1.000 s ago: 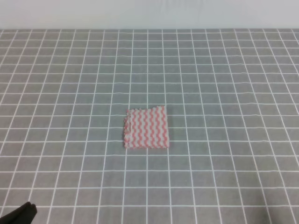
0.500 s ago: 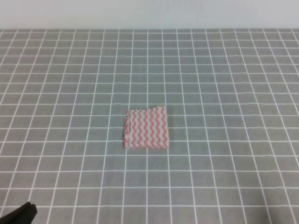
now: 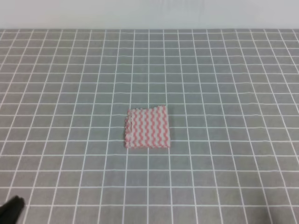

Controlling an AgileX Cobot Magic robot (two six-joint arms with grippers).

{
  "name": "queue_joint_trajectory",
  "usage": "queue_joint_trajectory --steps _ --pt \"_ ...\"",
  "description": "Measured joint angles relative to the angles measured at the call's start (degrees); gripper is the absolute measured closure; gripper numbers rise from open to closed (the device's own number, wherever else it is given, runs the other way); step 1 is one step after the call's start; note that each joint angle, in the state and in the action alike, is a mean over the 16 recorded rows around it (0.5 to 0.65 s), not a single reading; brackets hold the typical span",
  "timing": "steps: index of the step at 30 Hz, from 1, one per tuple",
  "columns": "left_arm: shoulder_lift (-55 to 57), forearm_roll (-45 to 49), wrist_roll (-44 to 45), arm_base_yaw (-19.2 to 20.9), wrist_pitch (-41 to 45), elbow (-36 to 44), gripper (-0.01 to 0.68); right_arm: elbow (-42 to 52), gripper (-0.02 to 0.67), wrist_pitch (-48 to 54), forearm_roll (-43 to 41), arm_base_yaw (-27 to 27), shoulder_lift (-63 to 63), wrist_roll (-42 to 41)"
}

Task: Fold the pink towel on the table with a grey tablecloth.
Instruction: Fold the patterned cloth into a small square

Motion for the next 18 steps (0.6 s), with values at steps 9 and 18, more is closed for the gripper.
queue_joint_trajectory --steps 9,18 --pt "-3.51 12.81 -13.1 5.67 2.72 0.45 0.676 0.47 0.664 -0.54 -0.1 0.04 0.14 0.07" --pt "-4.51 14.98 -15.21 7.72 6.01 1.04 0.674 0.59 0.664 -0.82 -0.13 0.05 0.17 0.18"
